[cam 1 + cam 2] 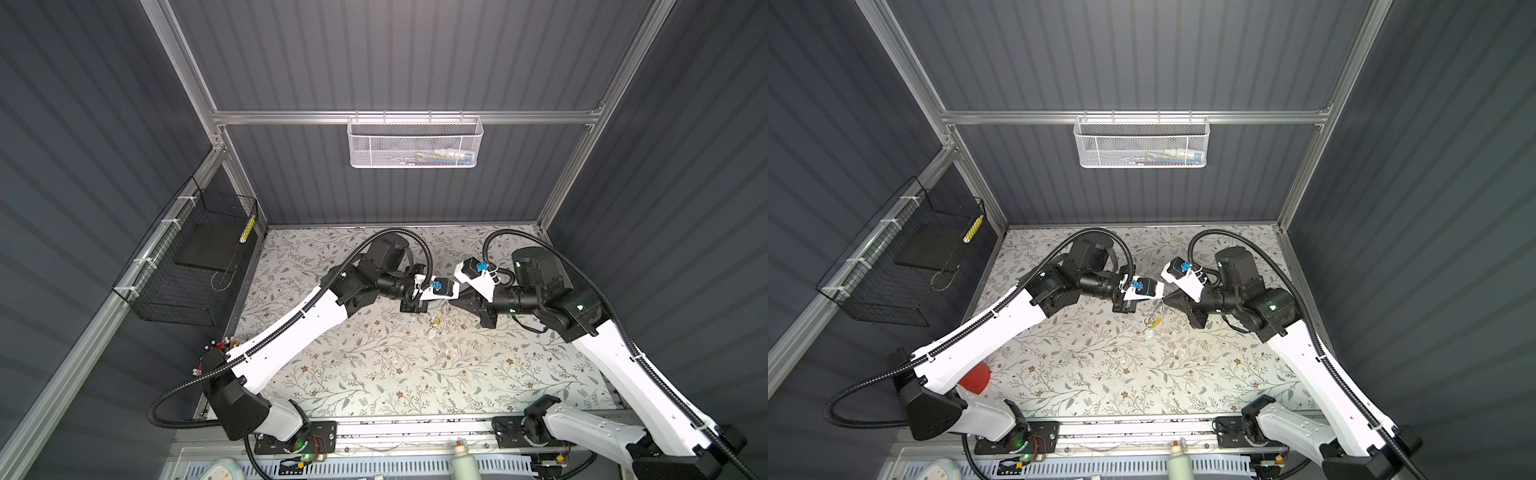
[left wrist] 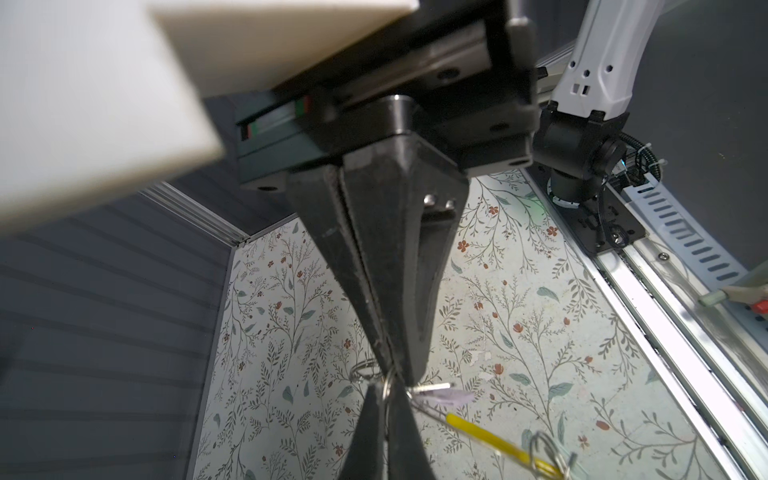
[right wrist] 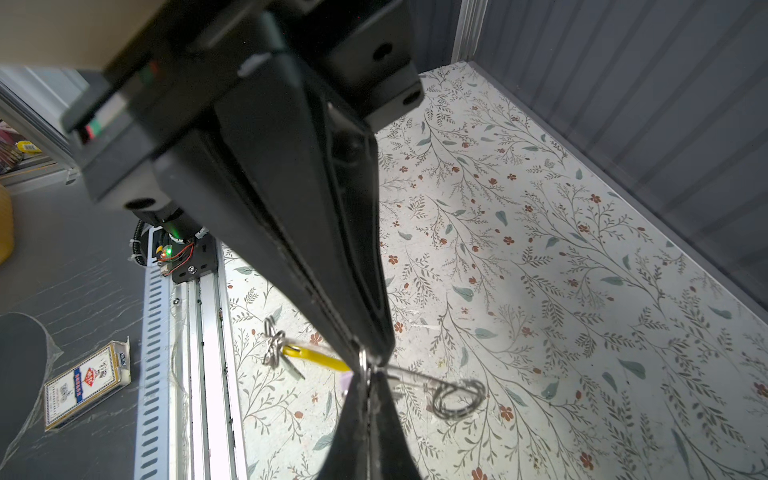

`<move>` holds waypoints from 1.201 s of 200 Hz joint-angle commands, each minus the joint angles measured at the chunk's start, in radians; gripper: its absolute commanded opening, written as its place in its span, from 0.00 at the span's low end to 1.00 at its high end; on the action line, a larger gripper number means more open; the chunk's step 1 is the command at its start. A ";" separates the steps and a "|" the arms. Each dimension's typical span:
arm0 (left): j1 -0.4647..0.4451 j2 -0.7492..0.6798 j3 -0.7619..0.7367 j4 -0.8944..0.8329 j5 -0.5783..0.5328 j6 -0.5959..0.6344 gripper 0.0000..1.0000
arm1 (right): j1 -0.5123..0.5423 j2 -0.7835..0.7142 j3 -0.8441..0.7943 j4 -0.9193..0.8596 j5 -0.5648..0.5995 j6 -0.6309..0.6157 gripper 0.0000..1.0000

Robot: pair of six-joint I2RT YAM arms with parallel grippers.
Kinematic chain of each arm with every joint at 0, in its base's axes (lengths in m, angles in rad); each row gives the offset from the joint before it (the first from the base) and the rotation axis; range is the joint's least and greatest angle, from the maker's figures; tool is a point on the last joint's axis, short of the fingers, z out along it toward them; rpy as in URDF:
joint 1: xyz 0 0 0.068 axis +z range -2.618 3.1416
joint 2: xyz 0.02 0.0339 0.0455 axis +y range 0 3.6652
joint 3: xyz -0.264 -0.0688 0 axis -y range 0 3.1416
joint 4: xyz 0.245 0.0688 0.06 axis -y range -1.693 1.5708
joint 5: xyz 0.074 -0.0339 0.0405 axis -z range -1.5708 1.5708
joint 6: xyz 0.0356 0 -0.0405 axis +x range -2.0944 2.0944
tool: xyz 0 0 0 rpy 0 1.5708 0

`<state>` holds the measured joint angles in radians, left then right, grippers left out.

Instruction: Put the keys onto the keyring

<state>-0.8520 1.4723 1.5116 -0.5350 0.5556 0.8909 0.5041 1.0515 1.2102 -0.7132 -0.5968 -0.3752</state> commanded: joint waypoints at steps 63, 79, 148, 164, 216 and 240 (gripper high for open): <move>0.072 -0.079 -0.203 0.482 0.236 -0.371 0.00 | -0.003 -0.232 -0.191 0.282 0.163 0.020 0.24; 0.086 -0.089 -0.247 0.608 0.269 -0.473 0.00 | -0.004 -0.256 -0.221 0.319 0.156 0.031 0.24; 0.094 -0.092 -0.343 0.917 0.269 -0.708 0.00 | -0.003 -0.219 -0.233 0.416 0.095 0.083 0.20; 0.093 -0.089 -0.367 0.994 0.265 -0.768 0.00 | -0.003 -0.208 -0.230 0.439 0.075 0.092 0.19; 0.093 -0.058 -0.424 1.229 0.238 -0.942 0.00 | 0.000 -0.177 -0.219 0.457 0.043 0.110 0.14; 0.093 -0.040 -0.436 1.299 0.244 -1.002 0.00 | 0.002 -0.179 -0.225 0.468 0.035 0.111 0.13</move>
<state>-0.7593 1.4139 1.0904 0.6018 0.7998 -0.0006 0.5030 0.8761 0.9863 -0.2787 -0.5339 -0.2802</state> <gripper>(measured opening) 0.047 0.135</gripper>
